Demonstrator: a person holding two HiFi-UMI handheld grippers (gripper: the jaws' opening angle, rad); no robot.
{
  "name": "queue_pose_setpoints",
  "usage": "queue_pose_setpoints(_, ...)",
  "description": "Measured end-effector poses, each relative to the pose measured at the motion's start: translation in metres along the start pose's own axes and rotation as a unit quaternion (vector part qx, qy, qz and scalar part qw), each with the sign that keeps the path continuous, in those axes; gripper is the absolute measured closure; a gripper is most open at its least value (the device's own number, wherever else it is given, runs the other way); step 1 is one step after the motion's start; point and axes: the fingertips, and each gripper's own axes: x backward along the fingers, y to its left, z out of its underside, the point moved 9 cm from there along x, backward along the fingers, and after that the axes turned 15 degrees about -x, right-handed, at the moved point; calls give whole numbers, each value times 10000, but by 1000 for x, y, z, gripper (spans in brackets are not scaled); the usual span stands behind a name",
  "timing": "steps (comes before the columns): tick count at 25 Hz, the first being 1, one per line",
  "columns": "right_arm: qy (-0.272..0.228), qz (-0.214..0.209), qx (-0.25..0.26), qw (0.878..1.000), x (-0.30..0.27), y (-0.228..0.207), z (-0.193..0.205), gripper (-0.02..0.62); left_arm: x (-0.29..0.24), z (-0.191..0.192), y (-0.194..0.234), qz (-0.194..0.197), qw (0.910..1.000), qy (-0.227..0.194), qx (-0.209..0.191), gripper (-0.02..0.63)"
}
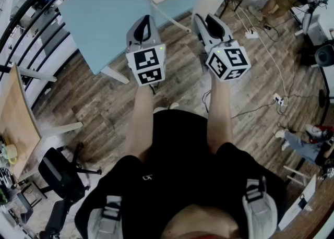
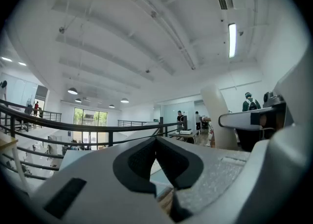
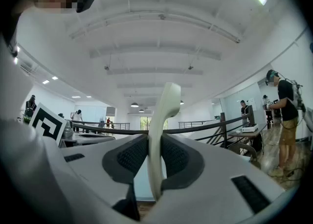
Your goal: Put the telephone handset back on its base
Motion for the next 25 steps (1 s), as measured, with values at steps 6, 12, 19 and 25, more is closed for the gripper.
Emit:
queue_pose_setpoints(6,172,-112,-66,9998,-2,-3,9,514,0,6,-2,-36,9999,77,81,606)
queue_pose_setpoints(12,358,-123,-397,9985,-4,-17,20,514,2,34,-17,73,9988,475,105,606)
queue_pose_setpoints(19,646,-327,-663,9952,-18,-35,34,517,-1,59,-23,-23,9959,888,145,606)
queue_pose_setpoints(25,701,-448,-810,9932,-31,-52,37,517,-10,50,-24,-192,9964,820,-9,606)
